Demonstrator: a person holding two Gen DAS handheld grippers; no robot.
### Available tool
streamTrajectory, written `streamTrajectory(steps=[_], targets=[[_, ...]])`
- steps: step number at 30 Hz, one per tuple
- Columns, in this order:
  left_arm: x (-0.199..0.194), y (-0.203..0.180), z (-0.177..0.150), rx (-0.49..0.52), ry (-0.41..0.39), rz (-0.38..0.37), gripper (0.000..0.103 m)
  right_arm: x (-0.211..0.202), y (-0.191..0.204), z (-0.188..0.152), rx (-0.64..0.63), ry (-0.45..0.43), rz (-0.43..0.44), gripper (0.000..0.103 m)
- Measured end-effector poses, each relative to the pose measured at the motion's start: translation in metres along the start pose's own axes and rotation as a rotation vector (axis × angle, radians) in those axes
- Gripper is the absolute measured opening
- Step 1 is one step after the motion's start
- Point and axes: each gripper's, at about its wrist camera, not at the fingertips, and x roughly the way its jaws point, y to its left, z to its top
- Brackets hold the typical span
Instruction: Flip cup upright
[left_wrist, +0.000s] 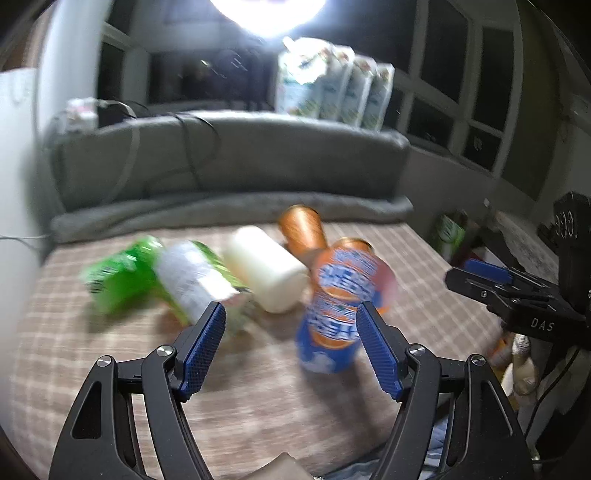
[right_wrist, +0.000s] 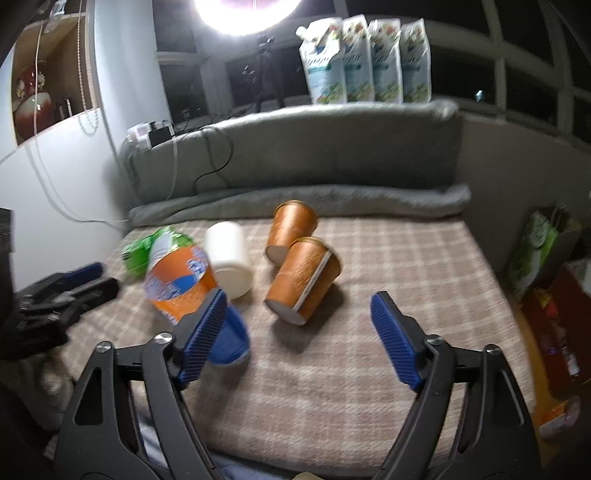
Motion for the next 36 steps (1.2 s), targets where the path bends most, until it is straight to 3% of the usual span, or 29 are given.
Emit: streamTrajectory(steps=[2,6,8,15,36], targets=[[-0.009,0.006,0.001,-0.010,-0.046,0.044,0.073,-0.004,0.003,0.001,-0.015,-0.037,-0.043,0.097],[-0.028,0.012,0.003,-0.015,-0.156,0.149,0.073,-0.010,0.008,0.006,-0.021,-0.086,-0.105,0.100],[-0.034,0.014,0.004,-0.012,-0.189,0.171,0.085,-0.013,0.009,0.007,-0.017,-0.116,-0.128,0.101],[-0.052,0.013,0.007,-0.004,-0.291,0.244,0.085,-0.022,0.016,0.010,-0.033,-0.200,-0.215,0.103],[-0.054,0.017,0.007,-0.037,-0.286,0.246,0.085,-0.024,0.014,0.012,-0.005,-0.233,-0.221,0.103]])
